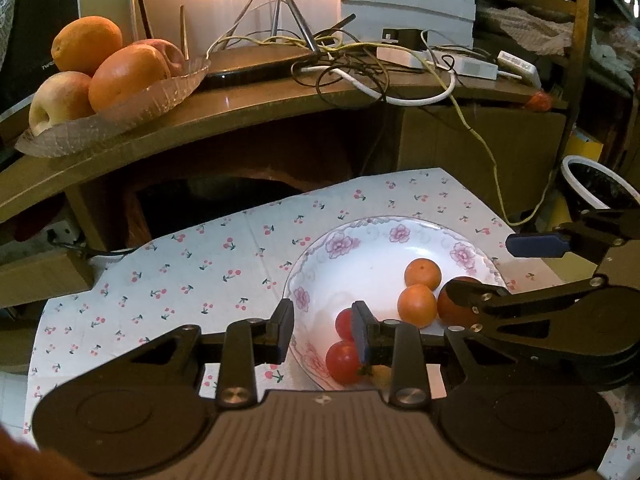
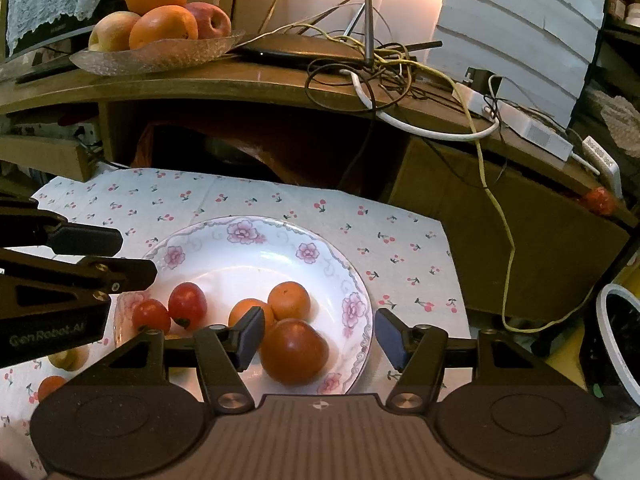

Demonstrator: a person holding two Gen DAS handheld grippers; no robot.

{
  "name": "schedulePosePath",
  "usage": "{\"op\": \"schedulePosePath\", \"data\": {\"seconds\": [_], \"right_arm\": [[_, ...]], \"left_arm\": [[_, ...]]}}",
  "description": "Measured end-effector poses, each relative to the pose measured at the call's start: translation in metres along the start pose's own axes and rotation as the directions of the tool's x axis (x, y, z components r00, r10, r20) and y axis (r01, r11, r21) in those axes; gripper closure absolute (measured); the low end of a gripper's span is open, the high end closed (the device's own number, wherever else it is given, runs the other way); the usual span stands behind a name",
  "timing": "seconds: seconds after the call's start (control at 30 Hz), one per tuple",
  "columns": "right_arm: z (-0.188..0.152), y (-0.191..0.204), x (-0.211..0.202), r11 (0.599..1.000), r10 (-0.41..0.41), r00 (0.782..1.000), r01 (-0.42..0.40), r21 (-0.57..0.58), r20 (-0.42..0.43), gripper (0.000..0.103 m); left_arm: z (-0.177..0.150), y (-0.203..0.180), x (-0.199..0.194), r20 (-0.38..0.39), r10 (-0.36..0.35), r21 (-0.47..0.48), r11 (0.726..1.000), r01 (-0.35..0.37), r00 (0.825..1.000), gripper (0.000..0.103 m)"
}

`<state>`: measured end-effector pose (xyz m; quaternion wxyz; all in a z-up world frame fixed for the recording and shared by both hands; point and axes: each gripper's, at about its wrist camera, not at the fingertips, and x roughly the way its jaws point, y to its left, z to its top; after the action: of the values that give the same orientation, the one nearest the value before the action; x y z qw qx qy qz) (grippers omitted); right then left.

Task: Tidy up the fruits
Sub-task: 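Lift both open tools away from the plate toward the remaining fruits, then grasp the small brown fruit with the left tool while the right tool grasps the mandarin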

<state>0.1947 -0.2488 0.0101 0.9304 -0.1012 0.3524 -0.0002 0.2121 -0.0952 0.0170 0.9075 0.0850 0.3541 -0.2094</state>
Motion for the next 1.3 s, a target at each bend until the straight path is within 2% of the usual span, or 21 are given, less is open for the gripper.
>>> {"op": "schedulePosePath", "data": {"seconds": [0.63, 0.93, 1.1, 1.3], "right_arm": [[-0.003, 0.003, -0.005, 0.999, -0.024, 1.000, 0.025, -0.032, 0.005, 0.042], [-0.005, 0.008, -0.014, 0.999, -0.015, 1.000, 0.016, -0.051, 0.019, 0.042], [-0.008, 0.006, -0.026, 0.999, 0.037, 0.999, -0.037, -0.031, 0.024, 0.042], [-0.010, 0.012, -0.044, 0.987, 0.162, 0.986, -0.162, -0.015, 0.030, 0.042]], "left_arm": [[-0.004, -0.003, -0.010, 0.006, 0.004, 0.021, 1.000, -0.004, 1.000, 0.066], [-0.017, 0.001, -0.029, -0.003, -0.008, 0.045, 0.999, 0.008, 1.000, 0.066], [-0.039, 0.013, -0.041, -0.043, -0.021, 0.061, 0.998, 0.023, 0.999, 0.066], [-0.067, 0.027, -0.045, -0.101, -0.027, 0.076, 0.996, 0.034, 0.995, 0.066]]}}
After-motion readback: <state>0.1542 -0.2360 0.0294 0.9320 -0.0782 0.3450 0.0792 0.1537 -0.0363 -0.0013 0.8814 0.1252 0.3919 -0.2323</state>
